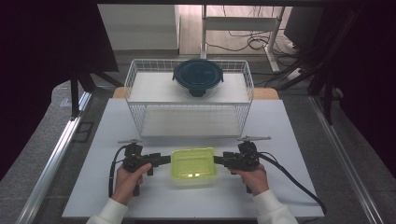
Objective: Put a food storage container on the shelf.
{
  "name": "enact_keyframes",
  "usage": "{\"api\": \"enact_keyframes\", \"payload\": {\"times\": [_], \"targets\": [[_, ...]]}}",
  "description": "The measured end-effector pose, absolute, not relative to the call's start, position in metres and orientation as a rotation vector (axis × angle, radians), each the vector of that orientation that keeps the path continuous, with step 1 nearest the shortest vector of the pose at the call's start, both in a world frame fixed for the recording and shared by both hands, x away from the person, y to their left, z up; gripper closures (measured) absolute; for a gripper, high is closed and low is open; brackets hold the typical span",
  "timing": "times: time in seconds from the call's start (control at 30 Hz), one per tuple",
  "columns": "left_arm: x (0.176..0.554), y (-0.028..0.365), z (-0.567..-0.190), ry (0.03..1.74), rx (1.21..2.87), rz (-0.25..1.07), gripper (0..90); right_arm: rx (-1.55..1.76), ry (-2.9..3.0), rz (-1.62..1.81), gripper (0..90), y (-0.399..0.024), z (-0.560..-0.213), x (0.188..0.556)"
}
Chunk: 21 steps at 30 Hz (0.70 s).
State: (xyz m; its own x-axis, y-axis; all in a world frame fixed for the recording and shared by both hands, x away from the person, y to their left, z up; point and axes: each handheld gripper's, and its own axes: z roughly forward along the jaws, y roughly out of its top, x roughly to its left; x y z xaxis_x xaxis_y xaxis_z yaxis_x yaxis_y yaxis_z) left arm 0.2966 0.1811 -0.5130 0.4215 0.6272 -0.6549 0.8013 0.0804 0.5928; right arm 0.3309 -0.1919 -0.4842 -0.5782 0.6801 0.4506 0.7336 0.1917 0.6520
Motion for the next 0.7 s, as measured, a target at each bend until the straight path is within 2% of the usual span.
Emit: {"api": "enact_keyframes", "payload": {"times": [0.33, 0.47, 0.63, 0.7], "targets": [[0.302, 0.169, -0.528, 1.295, 1.619, -0.314, 35.7, -1.432, -2.313, -1.287, 46.8, -0.183, -0.499, 0.334], [0.303, 0.166, -0.532, 1.294, 1.627, -0.345, 41.3, -1.424, -2.301, -1.254, 49.7, -0.180, -0.504, 0.334], [0.303, 0.162, -0.534, 1.287, 1.620, -0.395, 51.2, -1.397, -2.261, -1.236, 60.6, -0.178, -0.508, 0.334], [0.303, 0.161, -0.534, 1.309, 1.633, -0.367, 53.4, -1.391, -2.250, -1.226, 64.2, -0.178, -0.509, 0.334]]}}
